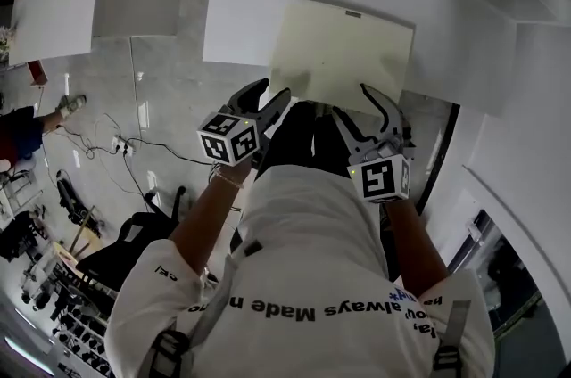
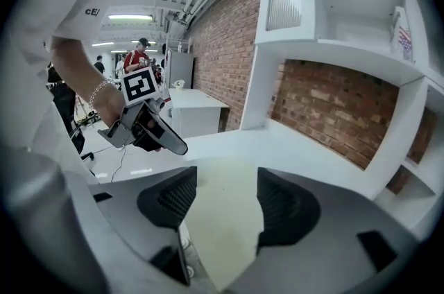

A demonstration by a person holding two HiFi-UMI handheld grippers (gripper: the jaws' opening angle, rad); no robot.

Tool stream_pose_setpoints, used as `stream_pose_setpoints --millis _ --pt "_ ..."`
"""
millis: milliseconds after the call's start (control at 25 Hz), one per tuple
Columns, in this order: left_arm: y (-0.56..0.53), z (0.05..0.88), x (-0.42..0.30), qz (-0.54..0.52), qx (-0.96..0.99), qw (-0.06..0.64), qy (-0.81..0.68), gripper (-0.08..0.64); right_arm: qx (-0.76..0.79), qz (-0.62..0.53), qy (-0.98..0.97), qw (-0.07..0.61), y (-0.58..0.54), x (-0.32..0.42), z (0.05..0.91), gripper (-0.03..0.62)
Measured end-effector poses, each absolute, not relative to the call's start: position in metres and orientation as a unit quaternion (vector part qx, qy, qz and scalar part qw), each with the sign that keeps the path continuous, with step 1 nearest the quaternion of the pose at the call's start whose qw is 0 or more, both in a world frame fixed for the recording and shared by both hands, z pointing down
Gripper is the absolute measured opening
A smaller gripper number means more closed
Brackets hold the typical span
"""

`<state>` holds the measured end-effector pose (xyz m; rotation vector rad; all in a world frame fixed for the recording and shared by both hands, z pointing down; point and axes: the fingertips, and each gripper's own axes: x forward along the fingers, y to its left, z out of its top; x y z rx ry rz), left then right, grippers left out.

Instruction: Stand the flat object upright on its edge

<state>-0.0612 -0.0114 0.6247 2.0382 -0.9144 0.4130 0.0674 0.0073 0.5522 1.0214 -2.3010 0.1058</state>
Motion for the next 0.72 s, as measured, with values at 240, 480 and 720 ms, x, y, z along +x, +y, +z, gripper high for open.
stream_pose_setpoints --millis 240,480,720 --pt "-0.005 0.663 -0.076 0.14 0.78 0.483 -0.373 0.284 0.368 0.038 -0.865 0.339 0.016 0.065 0.591 0.272" --pt "-0.005 0.703 -0.091 0.11 0.748 0.538 -0.373 0.302 0.343 0.031 -0.859 0.38 0.023 0.059 0.633 0.299" --pt "-0.007 0.717 -0.083 0.064 0.742 0.581 -0.328 0.31 0.324 0.004 -0.848 0.418 0.027 0.051 0.669 0.31"
